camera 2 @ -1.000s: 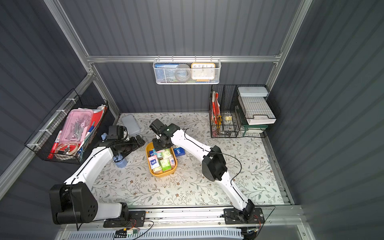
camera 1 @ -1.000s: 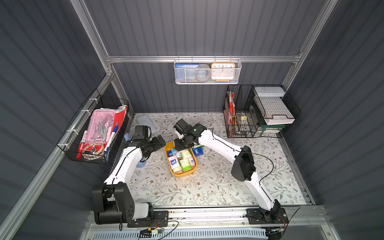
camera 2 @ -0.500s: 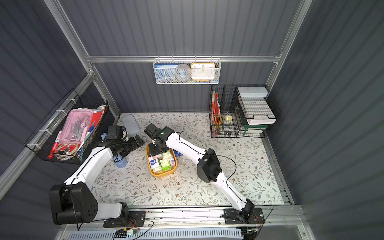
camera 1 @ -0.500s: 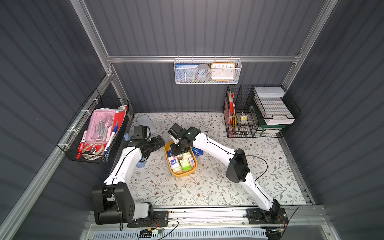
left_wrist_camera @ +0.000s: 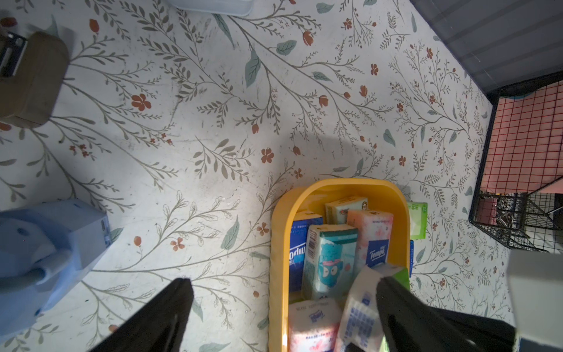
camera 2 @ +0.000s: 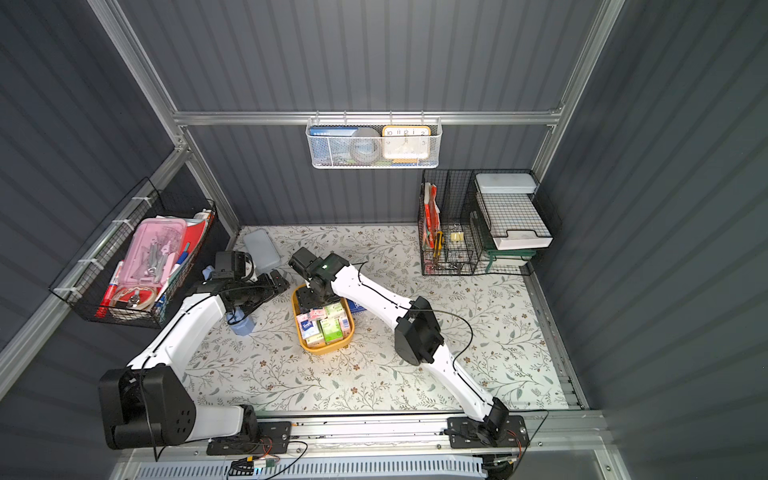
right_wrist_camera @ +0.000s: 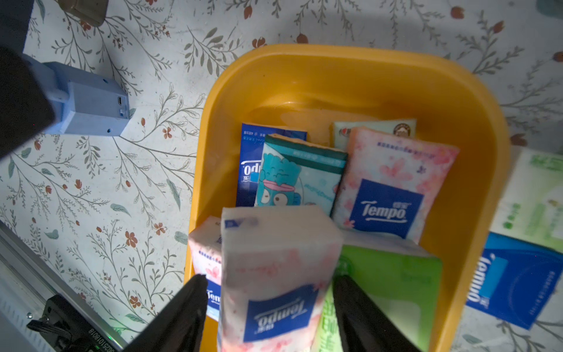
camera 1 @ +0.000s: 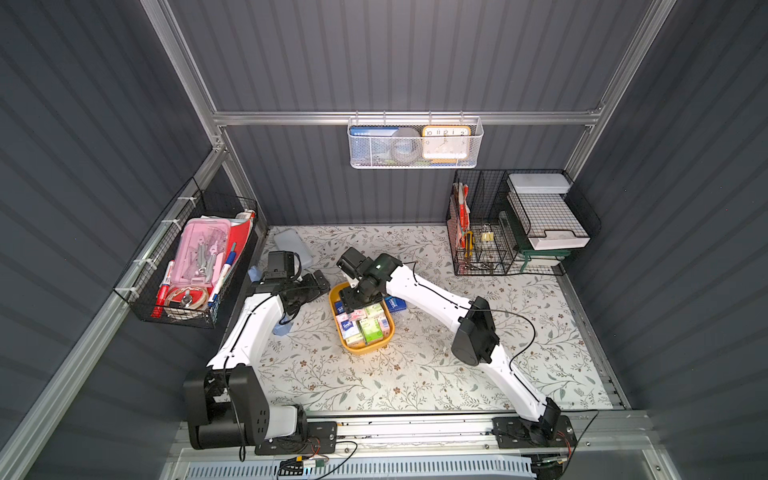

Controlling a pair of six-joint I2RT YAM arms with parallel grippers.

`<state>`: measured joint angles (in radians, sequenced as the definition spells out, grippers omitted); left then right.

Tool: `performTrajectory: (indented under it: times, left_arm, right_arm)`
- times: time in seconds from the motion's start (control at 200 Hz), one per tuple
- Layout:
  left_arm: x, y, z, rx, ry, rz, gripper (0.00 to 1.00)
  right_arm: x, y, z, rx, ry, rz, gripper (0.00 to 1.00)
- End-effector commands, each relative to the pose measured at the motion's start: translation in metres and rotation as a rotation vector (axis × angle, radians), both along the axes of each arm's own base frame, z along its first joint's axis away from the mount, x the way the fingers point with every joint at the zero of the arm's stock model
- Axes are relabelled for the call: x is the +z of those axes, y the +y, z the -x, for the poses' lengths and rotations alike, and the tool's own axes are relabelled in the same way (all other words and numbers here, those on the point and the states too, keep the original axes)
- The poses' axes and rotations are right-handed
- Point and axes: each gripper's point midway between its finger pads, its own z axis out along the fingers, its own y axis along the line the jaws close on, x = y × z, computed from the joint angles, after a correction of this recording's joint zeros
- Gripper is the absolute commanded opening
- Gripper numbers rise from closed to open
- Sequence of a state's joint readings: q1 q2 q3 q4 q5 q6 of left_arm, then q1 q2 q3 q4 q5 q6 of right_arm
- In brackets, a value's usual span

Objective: Put the pocket tissues into the storage box
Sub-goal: Place the pocket tissues in the storage box.

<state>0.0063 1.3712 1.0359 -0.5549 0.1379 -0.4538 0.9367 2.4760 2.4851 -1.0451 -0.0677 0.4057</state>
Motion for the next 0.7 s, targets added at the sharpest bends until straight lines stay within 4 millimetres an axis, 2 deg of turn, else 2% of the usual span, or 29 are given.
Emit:
performTrajectory:
  times: [0.0,0.145,0.255,0.475,0.695]
  left_arm:
    - [0.009,-0.003,0.000,-0.056,-0.015,-0.007,0.99]
    - [0.018,-0.004,-0.007,-0.078,-0.041,-0.019,0.99]
    - [0.020,-0.010,-0.010,-0.100,-0.038,0.015,0.99]
    - [0.019,-0.025,-0.014,-0.131,-0.037,0.089,0.99]
    - [0.020,-0.033,-0.014,-0.148,-0.035,0.095,0.99]
  right_arm:
    - [0.041,-0.013,-0.013,-0.045,-0.084,-0.031,0.72]
    - [0.061,-0.035,-0.029,-0.118,-0.107,-0.084,0.72]
    - [0.068,-0.056,-0.043,-0.163,-0.122,-0.100,0.73]
    - [0.045,-0.086,-0.076,-0.212,-0.076,-0.122,0.73]
    - [0.015,-0.089,-0.105,-0.215,-0.047,-0.178,0.73]
